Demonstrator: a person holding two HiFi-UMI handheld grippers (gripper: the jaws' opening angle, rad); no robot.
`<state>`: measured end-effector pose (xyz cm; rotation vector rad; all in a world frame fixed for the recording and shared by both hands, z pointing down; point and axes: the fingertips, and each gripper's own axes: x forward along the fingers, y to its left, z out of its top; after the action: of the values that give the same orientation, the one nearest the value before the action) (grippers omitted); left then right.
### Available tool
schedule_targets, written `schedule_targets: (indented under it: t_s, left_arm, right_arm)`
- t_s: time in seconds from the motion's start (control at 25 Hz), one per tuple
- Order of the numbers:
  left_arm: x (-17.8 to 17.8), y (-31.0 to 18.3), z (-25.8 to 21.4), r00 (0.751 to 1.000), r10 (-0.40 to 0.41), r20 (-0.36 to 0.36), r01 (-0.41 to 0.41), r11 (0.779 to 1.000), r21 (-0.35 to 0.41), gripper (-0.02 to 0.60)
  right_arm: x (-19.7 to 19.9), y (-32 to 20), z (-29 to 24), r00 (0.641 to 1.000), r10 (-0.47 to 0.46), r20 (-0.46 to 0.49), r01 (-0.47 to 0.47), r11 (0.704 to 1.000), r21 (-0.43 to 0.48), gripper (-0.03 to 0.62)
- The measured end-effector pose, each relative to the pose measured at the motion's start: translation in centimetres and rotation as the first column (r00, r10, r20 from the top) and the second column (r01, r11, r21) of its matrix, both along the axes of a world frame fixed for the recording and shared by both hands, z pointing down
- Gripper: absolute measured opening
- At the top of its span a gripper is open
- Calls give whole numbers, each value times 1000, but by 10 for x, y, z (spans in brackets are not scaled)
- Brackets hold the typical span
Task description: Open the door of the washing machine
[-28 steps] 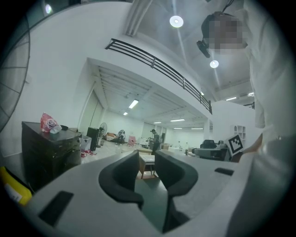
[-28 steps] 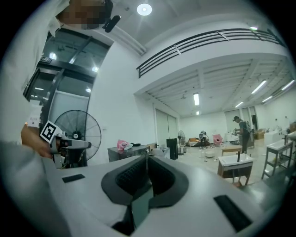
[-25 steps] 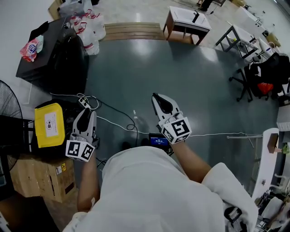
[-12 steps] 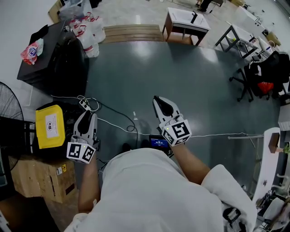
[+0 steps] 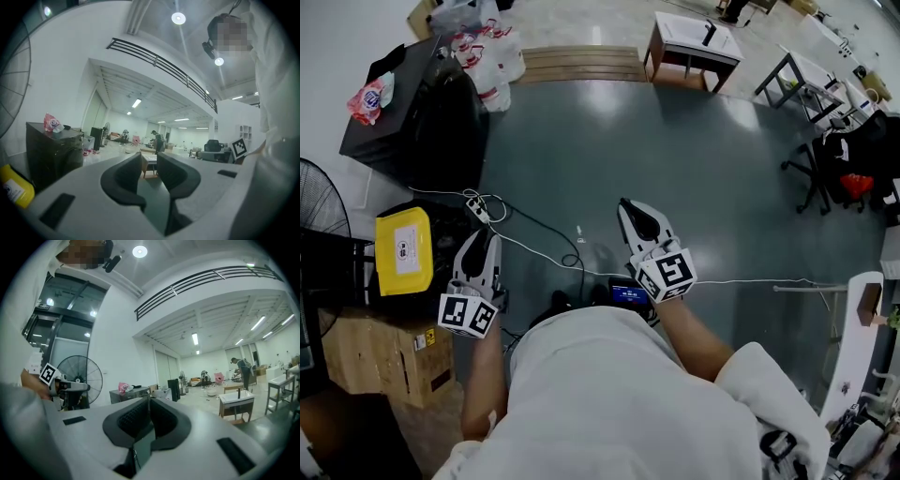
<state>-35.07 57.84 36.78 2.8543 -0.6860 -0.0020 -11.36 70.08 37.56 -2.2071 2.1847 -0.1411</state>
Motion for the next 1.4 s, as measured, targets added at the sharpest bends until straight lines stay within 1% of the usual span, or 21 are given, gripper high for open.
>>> schedule_targets:
  t_s: [0.16,0.32,0.4,0.52,0.68,0.84,0.96,1.12,1.24,1.4]
  left_arm:
    - [8,13,0,1000,-6,11,6,1000,5,103]
    - [14,20,4,1000,-9,26,9,1000,6,103]
    - [17,22,6,999,-3,34,3,1000,4,103]
    - [21,19,18,999,3,48,-2,1000,-21,103]
    - [37,0,28,999,23,47,-21,999,-43,103]
    - [60,-39,36,998,48,31,-46,998,-51,103]
    - [73,-79,41,999,50,19,-49,997,-67,103]
    - [97,-148,29,998,54,-18,-55,998,-33,103]
    - [106,-196,22,999,49,-24,-50,998,-31,103]
    - [118,-245,17,998,53,-19,-53,999,9,103]
  right_arm:
    - [12,12,6,1000,-4,3,4,1000,0,38]
    - [24,22,13,1000,-2,-29,2,1000,-6,38]
    - [28,26,17,1000,5,-22,-5,1000,-8,38]
    - [33,29,29,1000,16,20,-16,999,-29,38]
    - [44,17,41,999,32,26,-30,998,-56,38]
    - [60,-17,44,999,46,24,-45,997,-64,38]
    - [75,-52,46,996,69,52,-64,995,-83,38]
    - [97,-118,25,998,63,10,-63,996,-56,38]
    - [109,-168,5,998,69,-4,-69,997,-28,38]
    - [115,-224,-12,997,62,-39,-62,998,3,38]
